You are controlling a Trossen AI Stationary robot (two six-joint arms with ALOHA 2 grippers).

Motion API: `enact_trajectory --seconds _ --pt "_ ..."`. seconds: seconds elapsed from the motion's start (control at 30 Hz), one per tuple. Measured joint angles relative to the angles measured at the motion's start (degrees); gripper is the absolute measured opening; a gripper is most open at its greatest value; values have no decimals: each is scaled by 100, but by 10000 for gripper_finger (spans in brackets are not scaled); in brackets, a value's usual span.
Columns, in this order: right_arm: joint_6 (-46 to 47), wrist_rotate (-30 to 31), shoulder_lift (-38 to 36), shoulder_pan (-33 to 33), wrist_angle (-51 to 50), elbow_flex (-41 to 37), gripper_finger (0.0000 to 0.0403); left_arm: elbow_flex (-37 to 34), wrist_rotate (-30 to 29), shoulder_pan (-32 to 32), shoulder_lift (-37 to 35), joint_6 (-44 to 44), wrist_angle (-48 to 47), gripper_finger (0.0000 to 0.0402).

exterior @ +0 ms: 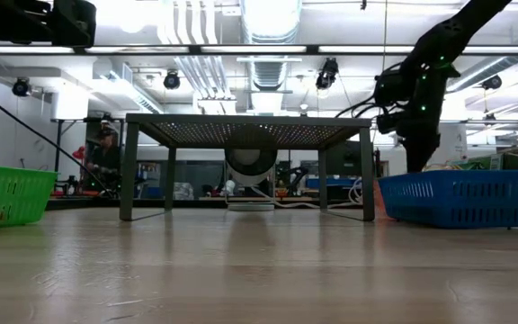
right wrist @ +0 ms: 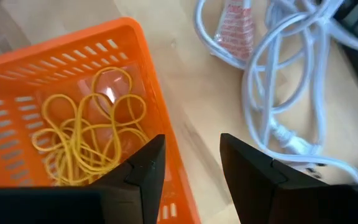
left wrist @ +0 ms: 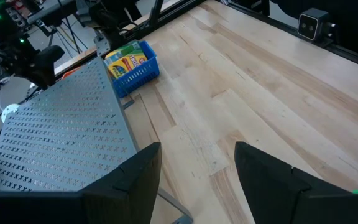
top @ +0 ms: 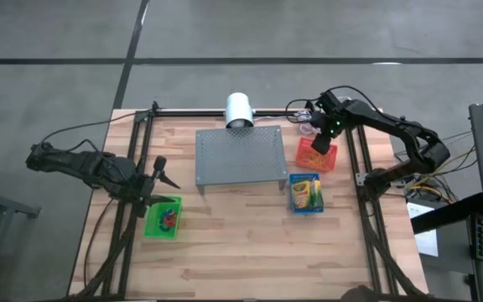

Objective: Pick & Place Office Desk Supplies
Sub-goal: Put the yellow rubber band into the orange bin on the shelf

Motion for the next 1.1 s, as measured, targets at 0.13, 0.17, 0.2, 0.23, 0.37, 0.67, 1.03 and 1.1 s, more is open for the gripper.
enact_trajectory --seconds 0.13,0.17,0.2,0.23,0.37,0.67,1.03,1.1 --pt "-228 99 -62 0 5 0 150 0 0 0 0 -1 0 209" --pt "-261 99 -57 0 12 0 151 0 -1 0 0 -1 0 209" --pt "-285 99 -39 0 23 0 151 0 -1 1 0 -2 0 209" --pt "-292 97 -4 -1 36 0 152 0 0 0 0 -2 0 209" --pt "-293 61 135 0 48 -7 155 0 0 1 0 -2 0 209" --pt "-248 -65 307 57 53 -7 155 0 -1 0 4 -2 0 209" --pt "-250 -148 618 138 64 -101 154 0 0 1 1 -1 -2 209" --pt "-250 -151 660 142 68 -107 150 0 0 2 0 -2 -2 209"
